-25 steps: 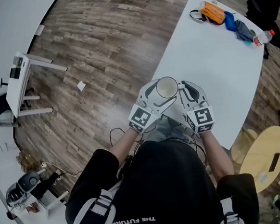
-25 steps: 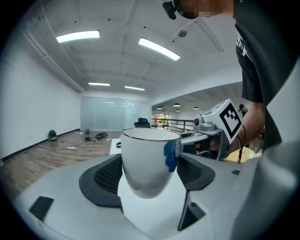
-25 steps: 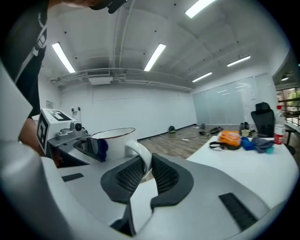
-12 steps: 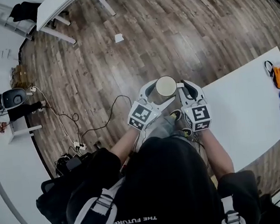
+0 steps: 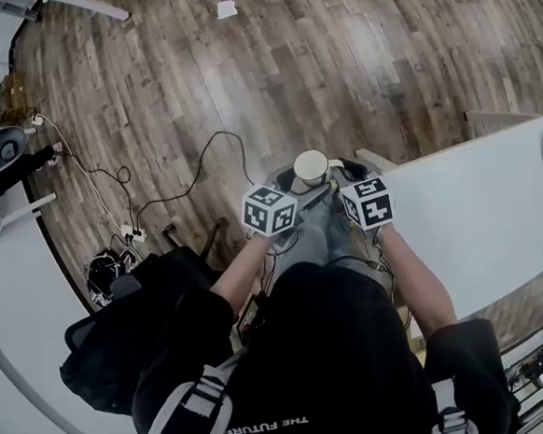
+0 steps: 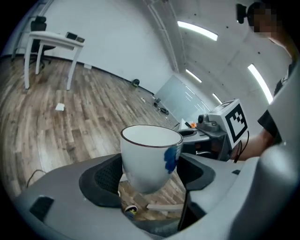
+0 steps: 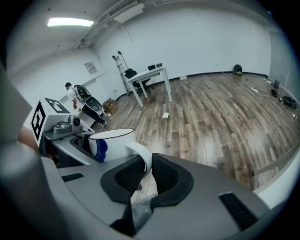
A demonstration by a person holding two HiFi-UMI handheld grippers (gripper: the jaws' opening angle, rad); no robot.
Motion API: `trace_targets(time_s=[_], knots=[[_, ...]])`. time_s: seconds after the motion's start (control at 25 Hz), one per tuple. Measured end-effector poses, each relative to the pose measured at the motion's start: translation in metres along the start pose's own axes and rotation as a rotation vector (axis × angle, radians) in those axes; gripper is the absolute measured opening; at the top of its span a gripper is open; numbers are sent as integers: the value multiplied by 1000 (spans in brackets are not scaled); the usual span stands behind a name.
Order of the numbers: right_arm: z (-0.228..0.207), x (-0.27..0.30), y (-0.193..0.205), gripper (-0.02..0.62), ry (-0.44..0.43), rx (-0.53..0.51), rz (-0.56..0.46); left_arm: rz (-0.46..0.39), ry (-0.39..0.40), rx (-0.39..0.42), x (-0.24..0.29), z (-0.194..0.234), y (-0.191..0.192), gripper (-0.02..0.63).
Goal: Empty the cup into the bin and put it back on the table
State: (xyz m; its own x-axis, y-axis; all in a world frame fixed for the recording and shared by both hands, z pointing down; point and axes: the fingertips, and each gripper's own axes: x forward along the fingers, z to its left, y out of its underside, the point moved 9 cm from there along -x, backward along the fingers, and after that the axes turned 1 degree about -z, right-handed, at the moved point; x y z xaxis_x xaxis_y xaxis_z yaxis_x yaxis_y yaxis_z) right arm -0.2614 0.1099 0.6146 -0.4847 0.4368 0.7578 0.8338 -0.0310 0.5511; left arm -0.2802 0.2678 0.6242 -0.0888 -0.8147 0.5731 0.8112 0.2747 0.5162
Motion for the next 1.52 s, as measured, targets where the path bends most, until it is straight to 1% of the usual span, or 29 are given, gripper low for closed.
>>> trace_targets(time_s=[0.12, 0.2, 0.4, 0.64, 0.88, 0.96, 1.04, 1.16, 1.24, 1.28, 1.36, 1.44, 1.52], knots=[[-5, 38, 15, 57, -21, 46, 104, 44, 1, -85, 12, 31, 20, 362], [-5, 53, 26, 57, -26, 76, 150, 59, 5, -128, 17, 44, 32, 362], [0, 68, 38, 57, -31, 118, 208, 94, 8, -164, 17, 56, 46, 362], [-6, 68, 34, 57, -32, 110, 213, 99, 9, -169, 21, 55, 40, 362], [-7, 66, 35, 57, -23, 144, 206, 116, 20, -172, 23, 55, 38, 362], [-5, 64, 34, 57, -23, 144, 197, 115, 21, -173, 20, 55, 37, 362], [-2, 62, 28, 57, -20, 139, 174, 105, 23, -155, 15, 54, 32, 362], [2, 50, 14, 57, -3, 117, 97, 70, 20, -76, 7, 47, 15, 362], [6, 35, 0, 57, 10, 76, -17, 17, 6, 10, -3, 36, -2, 362], [10, 24, -10, 57, 16, 44, -95, -23, -6, 70, -11, 27, -13, 362], [20, -8, -33, 57, 41, -56, -291, -130, -27, 228, -30, 2, -39, 362], [28, -50, -59, 57, 98, -162, -498, -248, -18, 404, -48, -30, -71, 362], [36, -89, -78, 57, 155, -198, -653, -339, 7, 544, -63, -62, -100, 362]])
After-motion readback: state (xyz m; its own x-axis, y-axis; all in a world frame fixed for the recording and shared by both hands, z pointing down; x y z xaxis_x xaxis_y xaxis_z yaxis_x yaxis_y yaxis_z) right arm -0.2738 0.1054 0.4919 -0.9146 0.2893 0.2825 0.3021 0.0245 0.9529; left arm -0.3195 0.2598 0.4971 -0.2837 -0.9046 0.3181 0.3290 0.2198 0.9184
